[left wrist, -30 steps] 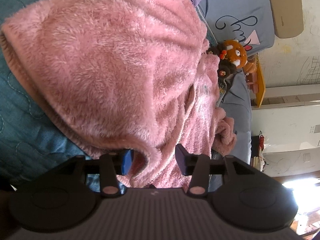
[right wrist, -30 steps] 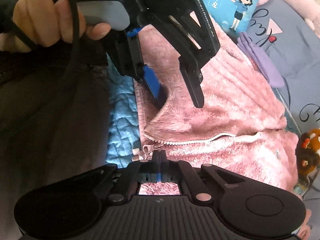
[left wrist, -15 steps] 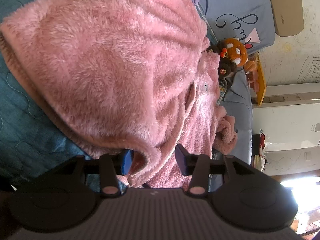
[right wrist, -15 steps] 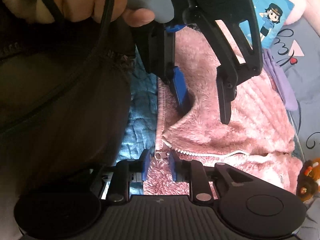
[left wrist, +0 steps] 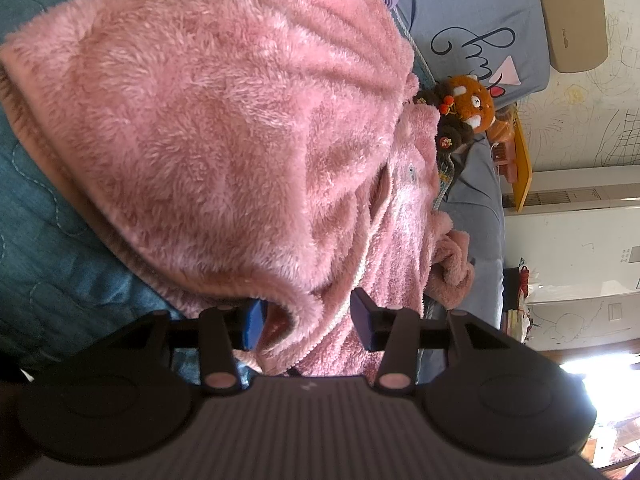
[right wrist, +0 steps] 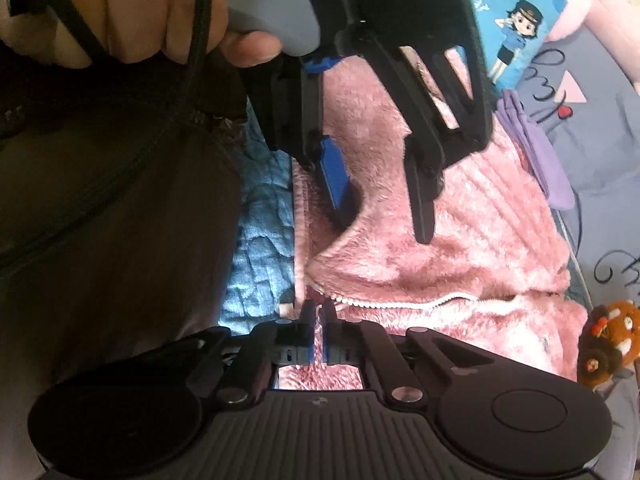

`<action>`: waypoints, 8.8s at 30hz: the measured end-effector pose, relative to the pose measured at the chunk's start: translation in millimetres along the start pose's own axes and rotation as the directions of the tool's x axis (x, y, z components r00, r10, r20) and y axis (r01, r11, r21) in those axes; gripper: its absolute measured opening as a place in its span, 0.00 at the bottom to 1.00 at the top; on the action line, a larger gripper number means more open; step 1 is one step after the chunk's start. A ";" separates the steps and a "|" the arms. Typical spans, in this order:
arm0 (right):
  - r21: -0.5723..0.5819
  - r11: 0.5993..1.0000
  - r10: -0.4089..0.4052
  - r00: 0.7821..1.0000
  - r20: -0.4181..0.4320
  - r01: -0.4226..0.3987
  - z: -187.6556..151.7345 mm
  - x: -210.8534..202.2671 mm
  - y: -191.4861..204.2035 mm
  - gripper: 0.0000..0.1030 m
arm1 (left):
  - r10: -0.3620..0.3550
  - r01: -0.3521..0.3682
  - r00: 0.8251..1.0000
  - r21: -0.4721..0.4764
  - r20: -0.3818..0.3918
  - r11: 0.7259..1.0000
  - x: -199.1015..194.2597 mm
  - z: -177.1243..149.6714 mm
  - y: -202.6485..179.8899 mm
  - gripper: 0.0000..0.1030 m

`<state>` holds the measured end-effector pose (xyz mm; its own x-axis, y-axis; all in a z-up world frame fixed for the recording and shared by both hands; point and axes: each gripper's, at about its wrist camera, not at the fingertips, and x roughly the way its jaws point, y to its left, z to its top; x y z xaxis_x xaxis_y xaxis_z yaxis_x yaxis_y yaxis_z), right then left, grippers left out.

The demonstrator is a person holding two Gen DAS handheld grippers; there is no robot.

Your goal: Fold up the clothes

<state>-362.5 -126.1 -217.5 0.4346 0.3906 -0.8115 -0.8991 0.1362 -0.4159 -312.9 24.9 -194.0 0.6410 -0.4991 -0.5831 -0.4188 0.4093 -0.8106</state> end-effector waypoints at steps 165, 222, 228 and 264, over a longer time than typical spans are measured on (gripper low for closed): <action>0.804 0.479 0.149 0.935 0.322 -0.353 -68.9 -25.8 -86.2 0.03 | -0.124 0.115 0.975 -0.060 -0.184 0.992 15.6 -15.2 1.6 0.21; 0.765 0.597 0.063 0.965 0.255 -0.241 -55.5 -33.9 -59.3 0.03 | -0.008 0.012 0.976 0.016 -0.218 1.000 30.4 -21.8 -6.8 0.11; 0.801 0.542 0.057 0.962 0.266 -0.253 -58.0 -29.7 -68.7 0.03 | 0.001 0.005 0.980 0.030 -0.197 1.000 24.0 -22.2 -8.4 0.11; 0.879 0.379 0.017 0.952 0.306 -0.289 -72.8 -20.2 -77.1 0.05 | 0.000 0.004 0.987 0.024 -0.160 1.000 15.2 -24.9 -7.7 0.03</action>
<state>-298.2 -210.8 -198.8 0.3827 0.6527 -0.6539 -0.5120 0.7390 0.4379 -316.0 -4.9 -198.0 0.5300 -0.6148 -0.5841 -0.4005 0.4257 -0.8114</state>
